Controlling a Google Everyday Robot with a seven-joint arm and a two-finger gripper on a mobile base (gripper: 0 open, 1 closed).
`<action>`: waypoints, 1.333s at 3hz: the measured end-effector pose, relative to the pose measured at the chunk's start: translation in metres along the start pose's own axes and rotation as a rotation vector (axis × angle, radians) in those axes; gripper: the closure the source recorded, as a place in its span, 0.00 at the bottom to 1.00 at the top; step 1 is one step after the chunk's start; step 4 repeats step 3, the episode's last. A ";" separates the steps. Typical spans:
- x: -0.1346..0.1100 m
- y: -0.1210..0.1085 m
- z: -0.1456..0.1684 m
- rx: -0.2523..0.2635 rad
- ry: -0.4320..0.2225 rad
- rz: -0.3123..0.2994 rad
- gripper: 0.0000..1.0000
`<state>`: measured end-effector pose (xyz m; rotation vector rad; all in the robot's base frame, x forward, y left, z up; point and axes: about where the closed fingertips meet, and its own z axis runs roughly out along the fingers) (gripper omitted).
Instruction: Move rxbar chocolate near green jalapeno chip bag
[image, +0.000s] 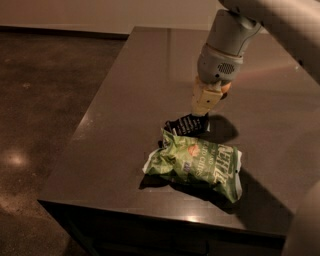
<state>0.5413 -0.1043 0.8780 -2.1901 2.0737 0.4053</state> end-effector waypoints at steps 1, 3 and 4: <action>-0.002 -0.004 0.001 0.023 -0.010 0.001 0.15; -0.008 -0.018 0.003 0.071 -0.029 -0.001 0.00; -0.008 -0.018 0.003 0.071 -0.029 -0.001 0.00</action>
Offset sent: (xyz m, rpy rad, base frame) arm 0.0040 0.0025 -0.0013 0.0111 -0.0213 -0.0076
